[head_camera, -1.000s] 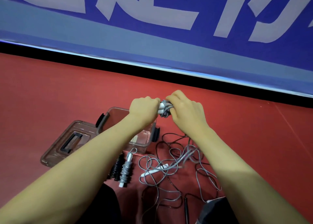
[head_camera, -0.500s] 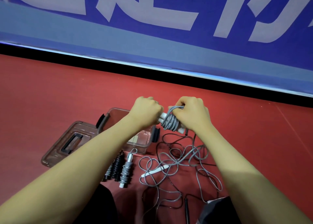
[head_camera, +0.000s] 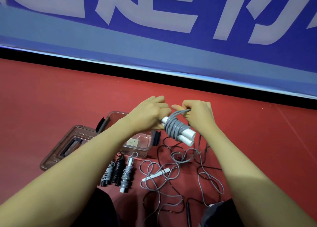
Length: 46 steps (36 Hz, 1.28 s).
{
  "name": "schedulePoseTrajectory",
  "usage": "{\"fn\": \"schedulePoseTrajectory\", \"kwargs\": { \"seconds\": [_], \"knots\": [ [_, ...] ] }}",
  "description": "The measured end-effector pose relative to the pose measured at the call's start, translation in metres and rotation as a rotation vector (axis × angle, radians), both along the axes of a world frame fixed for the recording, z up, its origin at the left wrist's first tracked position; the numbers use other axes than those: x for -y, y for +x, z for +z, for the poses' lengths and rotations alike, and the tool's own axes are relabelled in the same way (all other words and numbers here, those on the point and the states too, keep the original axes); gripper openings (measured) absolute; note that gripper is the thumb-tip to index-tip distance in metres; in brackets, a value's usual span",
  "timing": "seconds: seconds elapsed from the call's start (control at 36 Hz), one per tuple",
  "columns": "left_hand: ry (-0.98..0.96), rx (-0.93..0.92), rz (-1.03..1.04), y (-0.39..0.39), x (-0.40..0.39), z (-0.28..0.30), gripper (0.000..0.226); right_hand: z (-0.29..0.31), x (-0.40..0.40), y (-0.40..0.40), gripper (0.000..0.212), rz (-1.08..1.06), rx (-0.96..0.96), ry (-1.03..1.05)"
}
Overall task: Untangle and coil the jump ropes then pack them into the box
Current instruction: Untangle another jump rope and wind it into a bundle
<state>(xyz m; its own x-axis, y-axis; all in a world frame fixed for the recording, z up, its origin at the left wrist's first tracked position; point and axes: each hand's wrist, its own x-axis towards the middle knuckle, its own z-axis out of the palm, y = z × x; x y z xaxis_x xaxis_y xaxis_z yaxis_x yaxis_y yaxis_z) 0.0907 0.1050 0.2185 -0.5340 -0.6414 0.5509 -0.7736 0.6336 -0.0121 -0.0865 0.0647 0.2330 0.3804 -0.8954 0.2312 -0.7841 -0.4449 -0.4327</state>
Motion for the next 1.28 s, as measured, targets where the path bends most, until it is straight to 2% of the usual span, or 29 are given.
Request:
{"fn": "schedulePoseTrajectory", "kwargs": {
  "seconds": [0.06,0.11,0.19,0.33,0.42,0.67,0.83,0.94,1.06,1.14,1.28],
  "knots": [
    [0.042,-0.171,0.082,0.001,-0.001,0.000,0.040,0.003,0.001,-0.003,0.043,-0.005,-0.010,0.014],
    [0.102,-0.350,0.212,0.002,-0.002,0.000,0.051,0.007,-0.001,-0.003,0.014,-0.012,-0.044,0.014],
    [0.250,-0.602,0.381,-0.008,-0.007,0.004,0.064,0.007,-0.006,0.004,0.027,0.009,-0.044,-0.018],
    [0.409,-0.821,0.571,-0.021,-0.004,0.013,0.029,-0.001,-0.007,0.014,0.027,0.040,-0.104,0.003],
    [0.482,-0.843,0.674,-0.016,0.001,0.011,0.027,-0.003,-0.009,0.017,0.027,0.079,-0.124,0.022],
    [0.590,-0.545,0.889,-0.005,0.008,-0.003,0.028,0.010,-0.020,0.025,0.019,0.190,-0.116,0.072],
    [0.524,-0.215,0.990,0.005,0.007,-0.015,0.024,0.021,-0.027,0.028,0.015,0.326,-0.239,0.007],
    [0.493,0.082,0.908,0.003,0.005,-0.019,0.020,0.021,-0.028,0.028,0.015,0.329,-0.365,-0.184],
    [0.415,0.318,0.792,-0.006,0.006,-0.014,0.020,0.020,-0.025,0.025,0.033,0.229,-0.296,-0.184],
    [0.357,0.399,0.712,-0.011,0.006,-0.008,0.017,0.016,-0.019,0.022,0.031,0.132,-0.335,-0.117],
    [0.323,0.460,0.687,-0.009,0.006,-0.010,0.018,0.013,-0.017,0.020,0.021,0.136,-0.305,-0.044]
  ]
}}
